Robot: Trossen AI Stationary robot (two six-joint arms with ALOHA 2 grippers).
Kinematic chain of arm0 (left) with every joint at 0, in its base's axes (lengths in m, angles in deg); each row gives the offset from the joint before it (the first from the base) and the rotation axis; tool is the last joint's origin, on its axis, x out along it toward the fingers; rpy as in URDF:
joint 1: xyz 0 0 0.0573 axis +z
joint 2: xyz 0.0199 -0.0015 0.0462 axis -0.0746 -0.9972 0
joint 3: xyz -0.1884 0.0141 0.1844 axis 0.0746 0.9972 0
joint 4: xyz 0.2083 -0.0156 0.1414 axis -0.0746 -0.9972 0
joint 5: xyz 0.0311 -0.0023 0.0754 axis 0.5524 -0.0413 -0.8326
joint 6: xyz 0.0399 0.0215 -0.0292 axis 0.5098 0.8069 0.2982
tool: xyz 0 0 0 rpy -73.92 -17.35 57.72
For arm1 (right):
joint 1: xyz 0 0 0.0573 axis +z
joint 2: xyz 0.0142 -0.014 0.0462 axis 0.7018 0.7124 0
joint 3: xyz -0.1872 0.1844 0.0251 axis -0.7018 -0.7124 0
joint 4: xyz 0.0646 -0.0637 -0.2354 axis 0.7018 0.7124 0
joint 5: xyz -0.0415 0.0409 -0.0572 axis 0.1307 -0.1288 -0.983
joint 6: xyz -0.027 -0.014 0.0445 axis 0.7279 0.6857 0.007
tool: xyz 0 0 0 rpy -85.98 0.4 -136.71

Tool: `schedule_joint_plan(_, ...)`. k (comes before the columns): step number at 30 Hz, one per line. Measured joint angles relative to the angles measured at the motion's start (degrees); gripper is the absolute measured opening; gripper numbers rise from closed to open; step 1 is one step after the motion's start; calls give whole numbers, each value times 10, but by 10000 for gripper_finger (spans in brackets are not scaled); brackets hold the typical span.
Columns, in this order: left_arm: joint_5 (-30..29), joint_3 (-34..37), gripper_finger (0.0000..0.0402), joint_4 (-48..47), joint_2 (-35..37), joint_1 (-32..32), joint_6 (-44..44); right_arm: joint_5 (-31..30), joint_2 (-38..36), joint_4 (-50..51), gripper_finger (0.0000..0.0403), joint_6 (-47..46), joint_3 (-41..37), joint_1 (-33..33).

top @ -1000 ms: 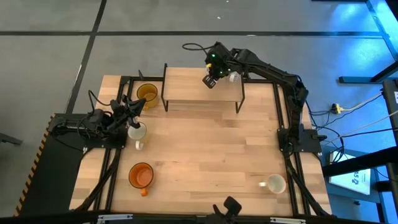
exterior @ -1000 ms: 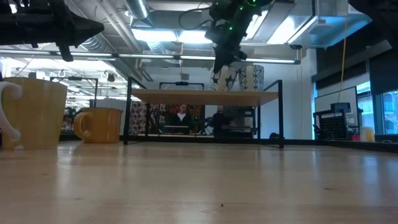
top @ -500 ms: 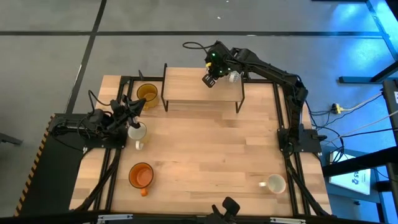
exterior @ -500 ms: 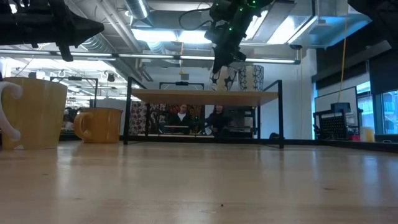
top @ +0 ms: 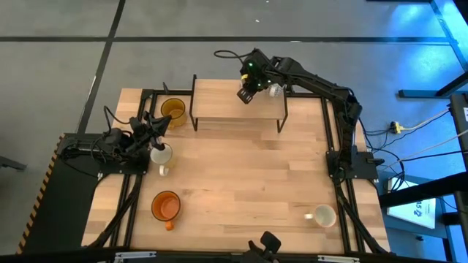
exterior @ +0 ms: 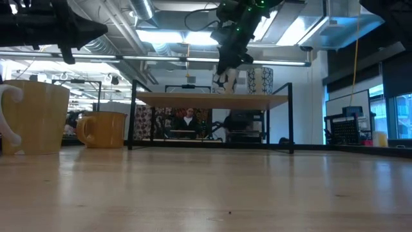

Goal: Place coffee mugs
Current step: Put the blue patterned mug on the shelf, then put the yellow patterned mug on the shelf

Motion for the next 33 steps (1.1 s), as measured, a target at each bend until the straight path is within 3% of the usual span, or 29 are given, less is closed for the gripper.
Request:
schedule_joint_plan(5,-2,0,15,0,0,0,0,-6,0,-1,121,-7,0,0)
schedule_joint_plan(25,-2,0,15,0,0,0,0,-42,2,-66,119,-77,0,0)
schedule_joint_plan(30,-2,0,15,0,0,0,0,-54,2,-74,159,-73,3,0)
schedule_joint_plan(33,-2,0,15,0,0,0,0,-14,-9,-63,186,-67,27,0)
